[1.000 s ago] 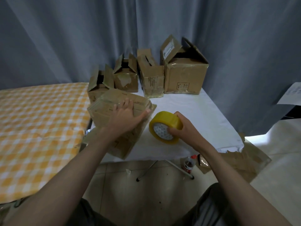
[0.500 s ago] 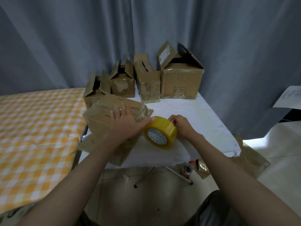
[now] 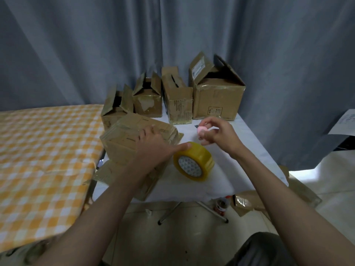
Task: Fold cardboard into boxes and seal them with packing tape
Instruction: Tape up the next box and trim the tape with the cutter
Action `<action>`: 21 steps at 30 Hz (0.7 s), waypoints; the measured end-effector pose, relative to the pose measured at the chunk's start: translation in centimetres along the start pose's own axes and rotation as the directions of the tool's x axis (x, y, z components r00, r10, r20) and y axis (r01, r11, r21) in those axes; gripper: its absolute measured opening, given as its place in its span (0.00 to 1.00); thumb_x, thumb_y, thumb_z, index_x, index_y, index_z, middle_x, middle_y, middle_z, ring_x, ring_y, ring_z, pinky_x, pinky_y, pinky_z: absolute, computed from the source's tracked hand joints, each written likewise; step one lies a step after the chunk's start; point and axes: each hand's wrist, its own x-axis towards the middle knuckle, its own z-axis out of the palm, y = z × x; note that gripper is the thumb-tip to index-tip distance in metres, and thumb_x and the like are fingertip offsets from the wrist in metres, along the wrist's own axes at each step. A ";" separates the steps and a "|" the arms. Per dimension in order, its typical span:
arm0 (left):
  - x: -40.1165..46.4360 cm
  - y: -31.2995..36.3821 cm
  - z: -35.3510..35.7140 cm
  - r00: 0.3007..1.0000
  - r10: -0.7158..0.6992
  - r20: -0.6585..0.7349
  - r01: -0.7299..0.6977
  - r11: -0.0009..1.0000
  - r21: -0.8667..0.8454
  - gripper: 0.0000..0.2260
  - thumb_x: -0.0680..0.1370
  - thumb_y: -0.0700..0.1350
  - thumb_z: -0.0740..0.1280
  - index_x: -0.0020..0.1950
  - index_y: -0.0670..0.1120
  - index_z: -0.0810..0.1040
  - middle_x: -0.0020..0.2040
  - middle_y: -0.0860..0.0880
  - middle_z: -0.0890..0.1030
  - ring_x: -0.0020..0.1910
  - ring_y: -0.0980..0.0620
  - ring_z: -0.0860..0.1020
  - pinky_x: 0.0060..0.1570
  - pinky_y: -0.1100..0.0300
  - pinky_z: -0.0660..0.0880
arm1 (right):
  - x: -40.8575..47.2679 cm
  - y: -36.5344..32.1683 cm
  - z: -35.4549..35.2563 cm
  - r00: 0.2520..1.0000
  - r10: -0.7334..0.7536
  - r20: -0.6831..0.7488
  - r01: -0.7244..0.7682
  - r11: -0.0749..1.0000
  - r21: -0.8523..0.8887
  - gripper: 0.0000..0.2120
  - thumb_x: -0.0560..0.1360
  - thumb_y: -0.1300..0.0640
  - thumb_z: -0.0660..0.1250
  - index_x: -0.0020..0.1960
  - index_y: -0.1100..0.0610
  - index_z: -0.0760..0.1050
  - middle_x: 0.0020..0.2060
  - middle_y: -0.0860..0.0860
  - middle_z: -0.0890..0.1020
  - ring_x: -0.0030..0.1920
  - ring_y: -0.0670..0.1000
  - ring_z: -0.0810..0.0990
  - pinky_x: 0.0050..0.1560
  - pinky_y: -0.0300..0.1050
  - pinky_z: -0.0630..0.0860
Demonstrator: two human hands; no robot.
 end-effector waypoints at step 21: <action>-0.7 0.6 1.1 0.999 -0.027 0.032 0.027 1.000 -0.005 0.65 0.58 0.85 0.50 0.81 0.41 0.44 0.81 0.38 0.42 0.79 0.39 0.40 0.75 0.40 0.37 | 1.2 -2.6 3.5 0.823 -0.391 0.411 0.561 0.668 -0.488 0.06 0.72 0.64 0.75 0.46 0.55 0.86 0.44 0.49 0.83 0.47 0.47 0.79 0.49 0.42 0.77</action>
